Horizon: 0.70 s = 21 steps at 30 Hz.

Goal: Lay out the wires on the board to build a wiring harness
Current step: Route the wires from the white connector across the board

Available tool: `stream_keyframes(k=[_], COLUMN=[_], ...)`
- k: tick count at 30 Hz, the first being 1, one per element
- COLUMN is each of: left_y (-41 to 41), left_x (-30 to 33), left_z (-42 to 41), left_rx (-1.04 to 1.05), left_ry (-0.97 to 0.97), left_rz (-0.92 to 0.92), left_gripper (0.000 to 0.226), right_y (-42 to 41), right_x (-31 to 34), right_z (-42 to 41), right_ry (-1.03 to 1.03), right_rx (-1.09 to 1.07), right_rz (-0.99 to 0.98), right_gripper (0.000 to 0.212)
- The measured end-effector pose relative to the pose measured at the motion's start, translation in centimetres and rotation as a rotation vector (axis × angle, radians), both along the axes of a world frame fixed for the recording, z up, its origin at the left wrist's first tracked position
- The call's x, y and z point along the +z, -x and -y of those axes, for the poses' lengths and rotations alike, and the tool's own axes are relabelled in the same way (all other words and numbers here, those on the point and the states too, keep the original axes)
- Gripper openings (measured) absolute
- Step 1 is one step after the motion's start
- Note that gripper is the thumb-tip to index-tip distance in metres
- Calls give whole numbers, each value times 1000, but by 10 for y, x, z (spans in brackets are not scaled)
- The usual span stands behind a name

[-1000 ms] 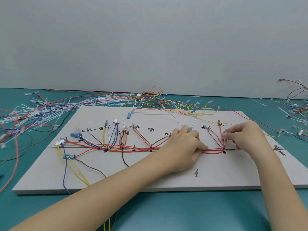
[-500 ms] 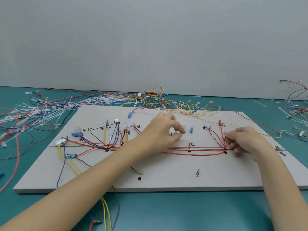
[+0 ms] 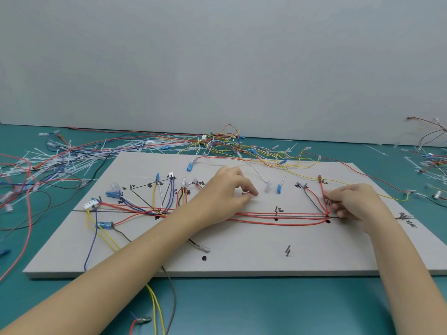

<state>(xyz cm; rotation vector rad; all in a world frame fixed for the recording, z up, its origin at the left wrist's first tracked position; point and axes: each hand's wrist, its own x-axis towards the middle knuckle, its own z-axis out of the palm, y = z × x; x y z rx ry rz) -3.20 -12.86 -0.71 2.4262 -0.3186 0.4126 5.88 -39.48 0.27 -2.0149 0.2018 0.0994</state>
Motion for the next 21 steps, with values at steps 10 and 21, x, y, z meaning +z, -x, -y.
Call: stream_keyframes(k=[10, 21], left_y=[0, 0], left_x=[-4, -6], left_z=[0, 0], left_rx=[5, 3], left_ry=[-27, -35], left_rz=[-20, -25], left_gripper=[18, 19], right_y=[-4, -12], right_x=[-2, -8], right_z=[3, 5], right_ry=[-63, -10], right_rx=[-33, -69], right_rz=[-31, -29], right_gripper=[12, 19])
